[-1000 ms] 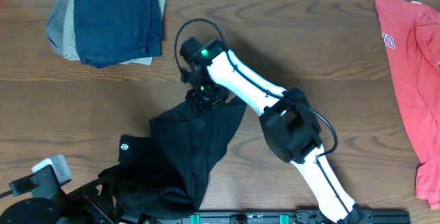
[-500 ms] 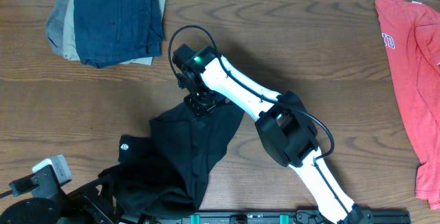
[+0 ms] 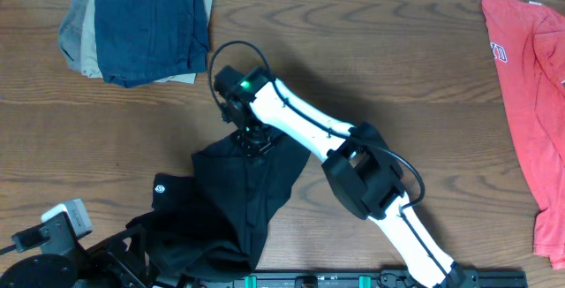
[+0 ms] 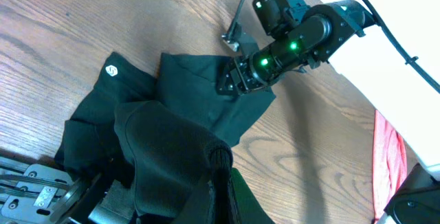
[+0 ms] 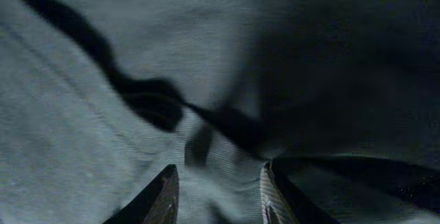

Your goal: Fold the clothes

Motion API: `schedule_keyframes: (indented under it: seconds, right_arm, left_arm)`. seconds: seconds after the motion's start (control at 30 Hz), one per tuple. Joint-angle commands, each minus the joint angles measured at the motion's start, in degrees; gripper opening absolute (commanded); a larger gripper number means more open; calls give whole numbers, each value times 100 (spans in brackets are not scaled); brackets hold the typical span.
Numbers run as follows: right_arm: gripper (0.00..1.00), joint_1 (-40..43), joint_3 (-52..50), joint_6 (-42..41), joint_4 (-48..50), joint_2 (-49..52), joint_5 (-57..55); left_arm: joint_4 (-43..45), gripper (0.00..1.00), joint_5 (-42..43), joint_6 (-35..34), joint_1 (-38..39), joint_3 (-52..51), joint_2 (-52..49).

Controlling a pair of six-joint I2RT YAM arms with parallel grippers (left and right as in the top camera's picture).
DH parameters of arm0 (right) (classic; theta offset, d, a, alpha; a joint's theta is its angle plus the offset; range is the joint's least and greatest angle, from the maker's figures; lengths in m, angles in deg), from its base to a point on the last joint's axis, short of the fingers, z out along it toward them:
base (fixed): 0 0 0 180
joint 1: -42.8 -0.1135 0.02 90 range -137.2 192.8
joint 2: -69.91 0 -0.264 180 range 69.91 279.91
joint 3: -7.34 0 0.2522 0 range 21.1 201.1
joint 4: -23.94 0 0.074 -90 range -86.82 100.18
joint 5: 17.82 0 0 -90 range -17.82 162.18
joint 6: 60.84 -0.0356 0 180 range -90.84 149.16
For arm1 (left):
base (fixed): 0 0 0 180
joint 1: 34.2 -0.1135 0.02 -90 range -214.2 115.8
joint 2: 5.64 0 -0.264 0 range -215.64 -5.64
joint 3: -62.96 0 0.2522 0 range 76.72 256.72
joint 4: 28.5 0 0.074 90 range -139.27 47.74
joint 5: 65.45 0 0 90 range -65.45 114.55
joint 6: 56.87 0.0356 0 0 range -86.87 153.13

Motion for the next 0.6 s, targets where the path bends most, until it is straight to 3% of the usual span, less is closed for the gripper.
schedule_keyframes:
  seconds: [0.0, 0.17, 0.23, 0.33, 0.57]
  right_arm:
    - [38, -157, -42, -105, 4, 76, 55]
    - [33, -179, -42, -232, 28, 76, -39]
    - [24, -179, -42, -234, 57, 76, -114]
    - [2, -168, -42, -258, 61, 76, -323]
    - [1, -57, -22, -514, 87, 76, -535]
  left_arm:
    - [-190, 6, -52, -24, 17, -22, -15]
    - [-197, 6, -52, -24, 17, -22, -15]
    - [-212, 6, -52, -24, 17, -22, -15]
    - [-212, 6, -50, -24, 17, -22, -15]
    - [-212, 6, -203, -26, 17, -22, -15]
